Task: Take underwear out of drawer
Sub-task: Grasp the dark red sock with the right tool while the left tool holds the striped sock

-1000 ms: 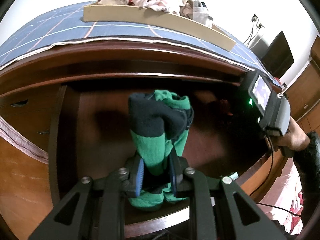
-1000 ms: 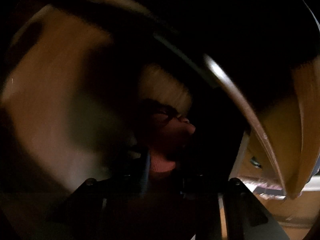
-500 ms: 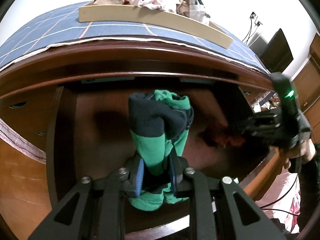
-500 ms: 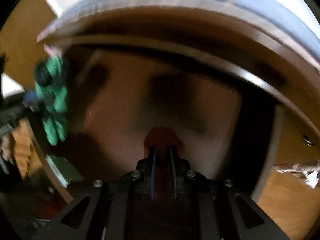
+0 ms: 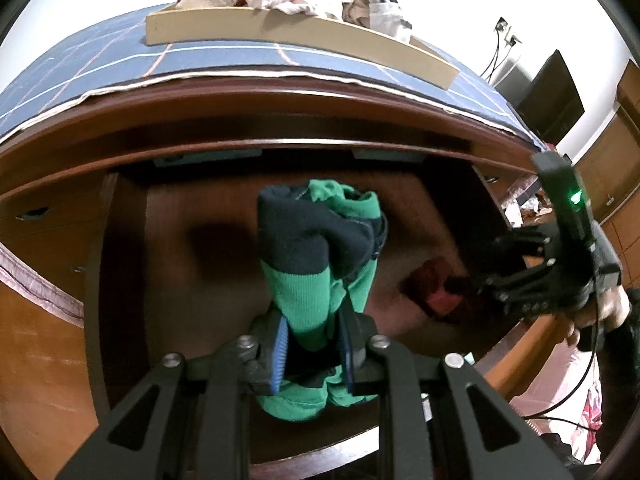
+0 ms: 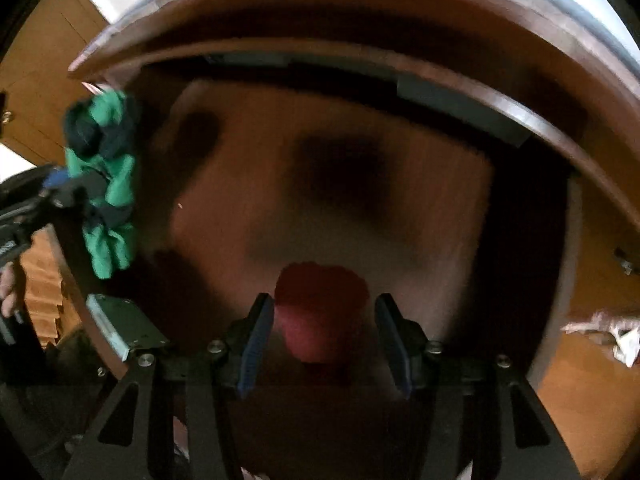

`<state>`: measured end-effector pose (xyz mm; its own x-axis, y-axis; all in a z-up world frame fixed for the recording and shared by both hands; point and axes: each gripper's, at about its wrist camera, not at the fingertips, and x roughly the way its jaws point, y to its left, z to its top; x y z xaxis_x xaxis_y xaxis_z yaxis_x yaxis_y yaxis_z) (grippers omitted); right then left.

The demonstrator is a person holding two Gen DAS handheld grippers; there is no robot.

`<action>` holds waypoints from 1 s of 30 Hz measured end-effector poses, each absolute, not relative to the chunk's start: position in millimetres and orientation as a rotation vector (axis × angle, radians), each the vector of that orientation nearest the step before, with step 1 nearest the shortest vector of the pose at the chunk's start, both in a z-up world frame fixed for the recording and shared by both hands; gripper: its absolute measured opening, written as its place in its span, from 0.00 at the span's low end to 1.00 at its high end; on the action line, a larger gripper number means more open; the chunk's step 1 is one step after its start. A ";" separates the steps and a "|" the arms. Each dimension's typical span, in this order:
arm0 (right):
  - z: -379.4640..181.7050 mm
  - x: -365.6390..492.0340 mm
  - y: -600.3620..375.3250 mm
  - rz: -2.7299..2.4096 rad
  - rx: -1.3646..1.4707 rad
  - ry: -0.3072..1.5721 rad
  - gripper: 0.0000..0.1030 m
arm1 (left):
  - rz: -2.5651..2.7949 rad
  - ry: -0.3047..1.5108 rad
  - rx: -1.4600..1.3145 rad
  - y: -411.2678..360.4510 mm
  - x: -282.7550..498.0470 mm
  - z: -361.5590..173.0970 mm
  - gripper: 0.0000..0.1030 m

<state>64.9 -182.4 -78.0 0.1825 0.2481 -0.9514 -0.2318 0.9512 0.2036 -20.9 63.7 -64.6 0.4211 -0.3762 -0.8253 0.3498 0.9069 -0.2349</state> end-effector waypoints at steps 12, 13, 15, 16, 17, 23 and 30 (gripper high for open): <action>-107.2 68.4 -163.4 0.242 0.065 1.430 0.43 | -0.462 1.058 -0.017 62.3 -14.3 -72.1 0.19; -107.2 66.8 -163.1 0.245 0.069 1.427 0.39 | -0.460 1.059 -0.017 62.2 -13.8 -72.9 0.19; -104.2 62.5 -163.7 0.241 0.089 1.397 0.36 | -0.458 1.061 -0.017 61.9 -13.1 -74.5 0.19; -99.9 59.2 -166.7 0.242 0.103 1.375 0.35 | -0.458 1.060 -0.016 61.9 -13.1 -75.2 0.19; -94.1 55.7 -170.8 0.243 0.124 1.337 0.35 | -0.457 1.058 -0.018 62.2 -13.5 -75.8 0.19; -58.3 33.2 -196.9 0.259 0.465 1.040 0.34 | -0.440 1.018 -0.049 66.8 -20.2 -70.2 0.19; -32.6 -2.1 -185.7 0.252 0.533 0.814 0.34 | -0.423 0.954 -0.079 70.1 -33.9 -57.1 0.19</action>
<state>-2.1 -185.7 -32.6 0.6662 0.4113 -0.6221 -0.0126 0.8403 0.5420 -33.9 70.1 -57.1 0.5033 -0.3843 -0.7739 0.3157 0.9155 -0.2493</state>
